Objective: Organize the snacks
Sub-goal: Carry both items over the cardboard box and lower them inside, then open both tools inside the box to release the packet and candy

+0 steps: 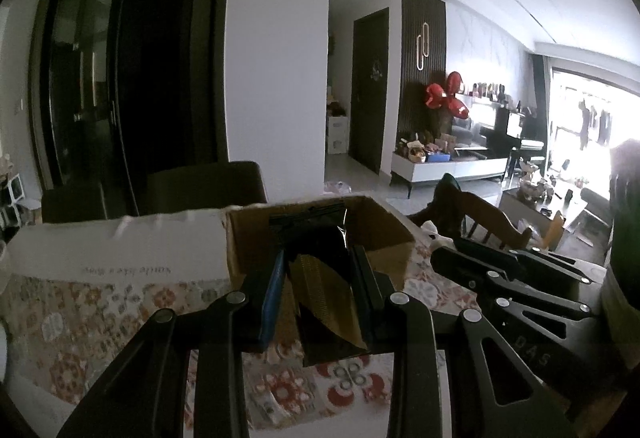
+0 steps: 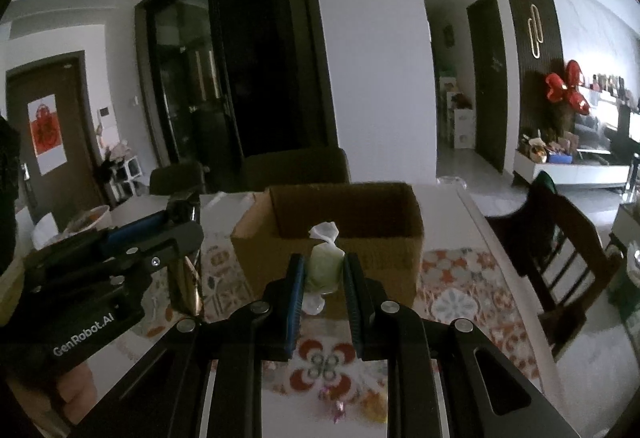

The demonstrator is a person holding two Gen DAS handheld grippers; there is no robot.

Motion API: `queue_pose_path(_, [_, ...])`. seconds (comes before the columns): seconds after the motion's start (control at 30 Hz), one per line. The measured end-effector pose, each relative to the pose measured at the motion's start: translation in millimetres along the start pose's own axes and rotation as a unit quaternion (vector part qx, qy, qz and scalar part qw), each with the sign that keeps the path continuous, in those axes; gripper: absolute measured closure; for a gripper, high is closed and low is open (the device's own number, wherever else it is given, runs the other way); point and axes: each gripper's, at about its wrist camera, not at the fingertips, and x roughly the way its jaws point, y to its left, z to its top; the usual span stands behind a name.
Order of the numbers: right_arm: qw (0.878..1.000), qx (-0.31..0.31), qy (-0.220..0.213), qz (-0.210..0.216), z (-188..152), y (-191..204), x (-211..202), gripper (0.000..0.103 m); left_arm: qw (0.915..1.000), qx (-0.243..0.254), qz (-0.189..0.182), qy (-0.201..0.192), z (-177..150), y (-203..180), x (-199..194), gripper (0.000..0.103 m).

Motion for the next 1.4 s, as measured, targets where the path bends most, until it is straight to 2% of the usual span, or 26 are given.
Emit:
queue_pose_path(0.5, [1.0,-0.016,0.01,0.007,46,-10,69,0.082,0.9998,-0.01,0.01,0.01,37,24,68,0.071])
queue_pose_path(0.93, [0.997,-0.005,0.08,0.012,54,-30,146,0.082,0.9964,-0.029,-0.004,0.08,46,41,153,0.07])
queue_pose_path(1.0, [0.996,-0.001,0.092,0.009,52,-34,155,0.082,0.9955,-0.031,-0.006,0.09,44,42,160,0.062])
queue_pose_path(1.07, [0.995,0.001,0.1,0.004,51,-37,162,0.081,0.9956,-0.03,0.002,0.089,42,43,163,0.048])
queue_pose_path(1.1, [0.994,0.0,0.105,0.003,51,-38,164,0.08,0.9957,-0.029,0.006,0.088,41,43,163,0.044])
queue_pose_path(1.13, [0.994,0.0,0.111,0.002,50,-39,166,0.074,0.9958,-0.029,0.012,0.086,41,43,161,0.039])
queue_pose_path(1.17, [0.993,0.0,0.119,0.0,49,-41,168,0.062,0.9957,-0.03,0.015,0.086,40,45,160,0.037])
queue_pose_path(1.2, [0.993,0.002,0.12,-0.005,48,-42,168,0.058,0.9956,-0.031,0.018,0.087,39,45,158,0.037])
queue_pose_path(1.4, [0.994,0.0,0.102,-0.03,42,-40,149,0.057,0.9962,-0.026,0.037,0.075,28,44,130,0.034])
